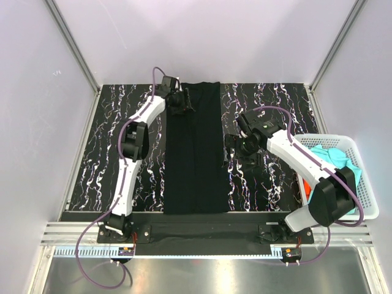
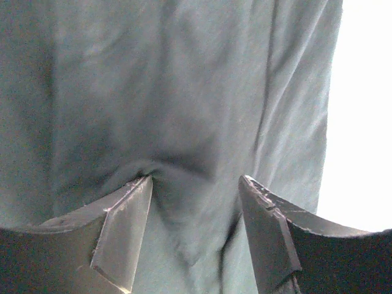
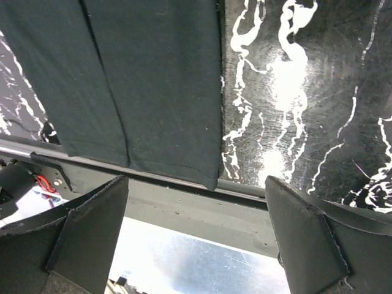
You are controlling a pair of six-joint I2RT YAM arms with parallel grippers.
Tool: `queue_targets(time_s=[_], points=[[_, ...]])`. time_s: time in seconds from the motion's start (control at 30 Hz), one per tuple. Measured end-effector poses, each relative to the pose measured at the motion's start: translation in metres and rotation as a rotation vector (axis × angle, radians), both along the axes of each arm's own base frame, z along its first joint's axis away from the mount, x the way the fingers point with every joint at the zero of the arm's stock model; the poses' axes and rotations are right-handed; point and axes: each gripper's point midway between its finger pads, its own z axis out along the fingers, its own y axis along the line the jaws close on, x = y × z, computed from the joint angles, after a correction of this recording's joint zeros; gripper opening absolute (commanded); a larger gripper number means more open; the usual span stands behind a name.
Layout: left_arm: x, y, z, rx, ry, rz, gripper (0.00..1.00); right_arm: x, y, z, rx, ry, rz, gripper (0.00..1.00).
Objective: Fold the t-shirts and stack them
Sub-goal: Fold the tshirt
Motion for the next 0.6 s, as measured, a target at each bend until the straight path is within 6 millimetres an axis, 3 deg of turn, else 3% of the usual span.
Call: queue_targets(time_s=[0.1, 0.2, 0.3, 0.37, 0.43, 0.5, 0.6], points=[[-0.027, 0.012, 0.015, 0.007, 0.040, -0.020, 0.70, 0.001, 0.003, 0.000, 0.010, 0.001, 0.009, 1.00], [-0.069, 0.022, 0.055, 0.009, 0.042, -0.036, 0.70, 0.001, 0.004, 0.000, 0.019, 0.001, 0.028, 1.00], [-0.129, 0.026, 0.122, 0.003, -0.038, -0.076, 0.68, 0.001, 0.008, -0.002, 0.048, -0.003, 0.046, 0.95], [-0.185, 0.024, 0.171, -0.017, -0.138, -0.117, 0.66, -0.005, 0.011, -0.007, 0.081, 0.018, 0.054, 0.92], [-0.237, 0.024, 0.195, -0.038, -0.220, -0.161, 0.64, -0.015, 0.014, -0.016, 0.125, 0.051, 0.060, 0.84], [-0.288, 0.031, 0.187, -0.045, -0.222, -0.193, 0.63, -0.030, 0.017, -0.028, 0.170, 0.102, 0.060, 0.78], [-0.346, 0.059, 0.129, -0.016, -0.082, -0.151, 0.59, -0.051, 0.019, -0.047, 0.218, 0.187, 0.033, 0.70]])
